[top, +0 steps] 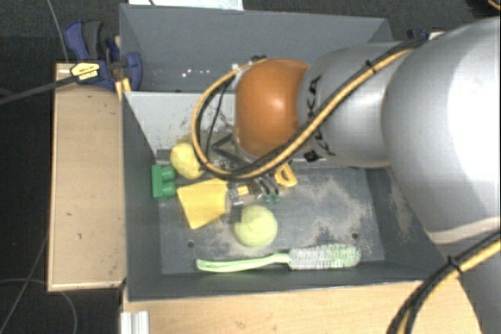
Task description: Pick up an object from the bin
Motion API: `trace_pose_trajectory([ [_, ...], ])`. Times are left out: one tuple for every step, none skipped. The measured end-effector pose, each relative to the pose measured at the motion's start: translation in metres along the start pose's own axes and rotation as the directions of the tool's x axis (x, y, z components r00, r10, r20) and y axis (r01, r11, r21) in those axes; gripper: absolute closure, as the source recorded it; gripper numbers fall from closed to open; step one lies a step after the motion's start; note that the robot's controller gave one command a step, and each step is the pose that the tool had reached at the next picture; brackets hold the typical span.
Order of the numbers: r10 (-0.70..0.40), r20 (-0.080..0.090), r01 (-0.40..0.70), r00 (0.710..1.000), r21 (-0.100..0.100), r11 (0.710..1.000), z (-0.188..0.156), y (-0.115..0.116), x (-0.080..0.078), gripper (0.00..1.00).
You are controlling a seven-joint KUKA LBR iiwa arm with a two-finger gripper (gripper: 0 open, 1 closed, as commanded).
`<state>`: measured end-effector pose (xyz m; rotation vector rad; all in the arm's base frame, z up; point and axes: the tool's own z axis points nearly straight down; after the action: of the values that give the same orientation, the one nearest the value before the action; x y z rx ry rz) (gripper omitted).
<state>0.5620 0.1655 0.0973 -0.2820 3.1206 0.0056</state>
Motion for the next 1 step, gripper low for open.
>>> trace_pose_trajectory([
  [0.002,0.006,-0.002,1.000,-0.001,1.000,-0.0081,0.0002,-0.0011,1.00],
])
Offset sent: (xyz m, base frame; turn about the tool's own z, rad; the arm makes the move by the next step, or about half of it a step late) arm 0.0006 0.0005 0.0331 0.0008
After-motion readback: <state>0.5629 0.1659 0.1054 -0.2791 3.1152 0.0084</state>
